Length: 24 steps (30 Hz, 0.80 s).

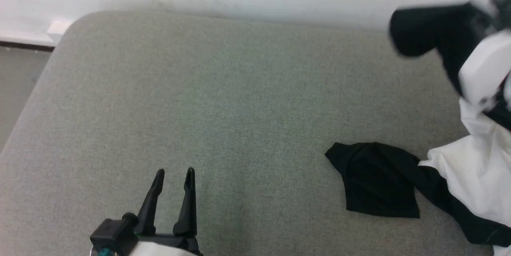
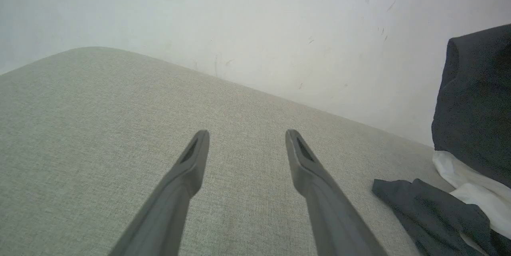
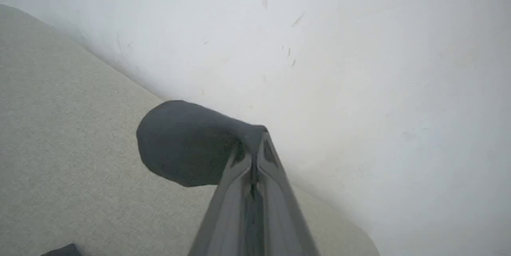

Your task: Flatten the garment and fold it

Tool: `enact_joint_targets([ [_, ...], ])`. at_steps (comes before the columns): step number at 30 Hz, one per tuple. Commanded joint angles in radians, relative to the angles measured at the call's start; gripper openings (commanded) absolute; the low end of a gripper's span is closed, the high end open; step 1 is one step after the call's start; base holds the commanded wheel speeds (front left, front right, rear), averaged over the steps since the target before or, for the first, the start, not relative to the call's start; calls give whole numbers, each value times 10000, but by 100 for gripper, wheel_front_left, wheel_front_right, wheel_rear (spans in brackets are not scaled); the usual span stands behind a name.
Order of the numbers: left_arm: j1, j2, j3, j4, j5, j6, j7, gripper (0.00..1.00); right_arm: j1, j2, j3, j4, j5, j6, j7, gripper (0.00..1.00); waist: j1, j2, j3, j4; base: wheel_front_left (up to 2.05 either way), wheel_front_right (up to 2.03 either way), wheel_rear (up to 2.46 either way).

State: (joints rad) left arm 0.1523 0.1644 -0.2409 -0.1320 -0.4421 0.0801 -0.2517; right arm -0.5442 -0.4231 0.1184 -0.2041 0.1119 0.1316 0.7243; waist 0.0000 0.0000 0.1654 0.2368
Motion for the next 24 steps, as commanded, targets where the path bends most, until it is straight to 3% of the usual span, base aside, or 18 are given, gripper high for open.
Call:
enact_joint_targets([
  [1,-271,-43,30,-5,-53,-83,-63,100,-506,-275,44,242,65,-9,122,0,0,0,529,123,0,0,0],
  [8,-882,-252,-36,144,-14,-335,-85,100,-2634,-2077,478,1913,-61,-9,223,0,0,0,1667,411,0,0,0],
  [12,-1341,-412,-134,251,40,-520,-92,100,-3191,-2329,642,2783,-229,-9,88,0,0,0,2311,628,0,0,0],
  [17,-1834,-608,-234,442,93,-729,-97,100,-3314,-2200,823,3654,-470,-9,-130,0,0,0,2784,956,0,0,0],
  [18,-1886,-639,-232,476,107,-755,-98,100,-3297,-2124,793,3825,-514,-9,-140,12,0,0,2821,1002,0,0,0],
  [19,-1919,-667,-224,509,120,-777,-98,100,-3268,-2055,773,3978,-576,-9,-160,45,0,0,2839,1038,0,0,0],
  [20,-1933,-689,-212,539,133,-800,-98,100,-3240,-2004,776,4107,-626,-9,-194,96,0,0,2845,1066,0,0,0],
  [24,-1903,-750,-119,636,189,-865,-99,100,-3159,-1822,702,4523,-711,-9,-244,100,0,0,2760,1084,0,0,0],
])
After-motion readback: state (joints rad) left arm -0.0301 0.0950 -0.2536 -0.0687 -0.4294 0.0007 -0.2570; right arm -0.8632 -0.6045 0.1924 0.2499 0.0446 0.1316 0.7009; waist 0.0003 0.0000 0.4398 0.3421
